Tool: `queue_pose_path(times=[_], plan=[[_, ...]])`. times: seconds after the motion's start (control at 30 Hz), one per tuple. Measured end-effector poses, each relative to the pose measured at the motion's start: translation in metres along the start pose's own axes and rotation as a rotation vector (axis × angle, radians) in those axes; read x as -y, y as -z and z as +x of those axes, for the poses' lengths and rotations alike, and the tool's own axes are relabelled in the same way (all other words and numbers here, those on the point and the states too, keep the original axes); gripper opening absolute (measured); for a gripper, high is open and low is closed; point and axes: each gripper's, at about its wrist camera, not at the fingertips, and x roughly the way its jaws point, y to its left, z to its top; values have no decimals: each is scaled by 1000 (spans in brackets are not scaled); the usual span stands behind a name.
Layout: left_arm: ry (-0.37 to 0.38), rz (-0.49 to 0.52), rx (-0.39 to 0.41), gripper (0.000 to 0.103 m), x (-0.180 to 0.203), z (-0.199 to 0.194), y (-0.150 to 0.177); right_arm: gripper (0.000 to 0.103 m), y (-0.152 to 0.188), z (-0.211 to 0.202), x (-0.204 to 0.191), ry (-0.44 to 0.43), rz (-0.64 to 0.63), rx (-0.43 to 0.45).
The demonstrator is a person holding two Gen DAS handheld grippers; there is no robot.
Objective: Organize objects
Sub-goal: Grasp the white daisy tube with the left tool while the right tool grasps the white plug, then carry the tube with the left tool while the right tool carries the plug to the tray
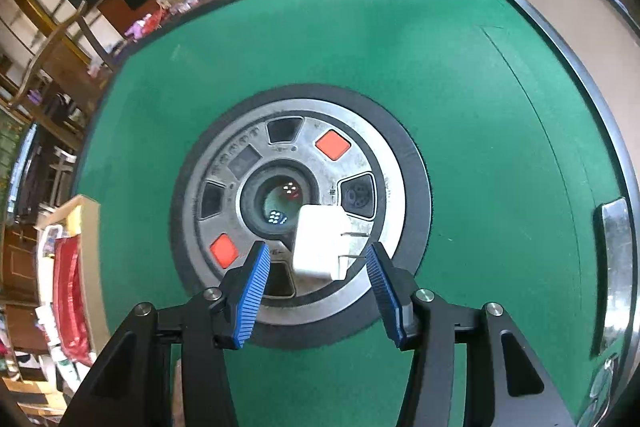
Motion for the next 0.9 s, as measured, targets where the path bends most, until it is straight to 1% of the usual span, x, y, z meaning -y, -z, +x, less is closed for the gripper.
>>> queue_pose_path(times=[0.03,0.1,0.13,0.17,0.27,0.43,0.57,0.6,0.67,0.8,0.9], plan=[[-2,-3,1,28,-1,-1,1,54,0,7,1,17,-2,-13],[-9,-2,3,28,0,-1,3,54,0,13,4,17,7,-25],[-12,-4,4,28,-1,-1,4,48,1,16,7,28,11,-26],[-14,-6,5,28,0,-1,4,44,2,18,9,29,11,-25],[-24,-4,9,29,4,0,5,44,3,16,14,32,4,-8],[-46,-1,17,29,6,4,-1,44,11,4,26,1,13,-1],[-54,6,18,37,8,8,-8,44,34,-17,34,-55,6,6],[-53,6,22,36,8,9,-8,44,38,-21,35,-65,4,7],[-47,7,30,31,7,10,-10,44,55,-34,38,-98,-7,8],[-49,5,46,31,8,11,-9,44,84,-52,39,-122,-27,11],[-36,10,53,31,9,8,-9,44,110,-60,44,-144,-12,-4]])
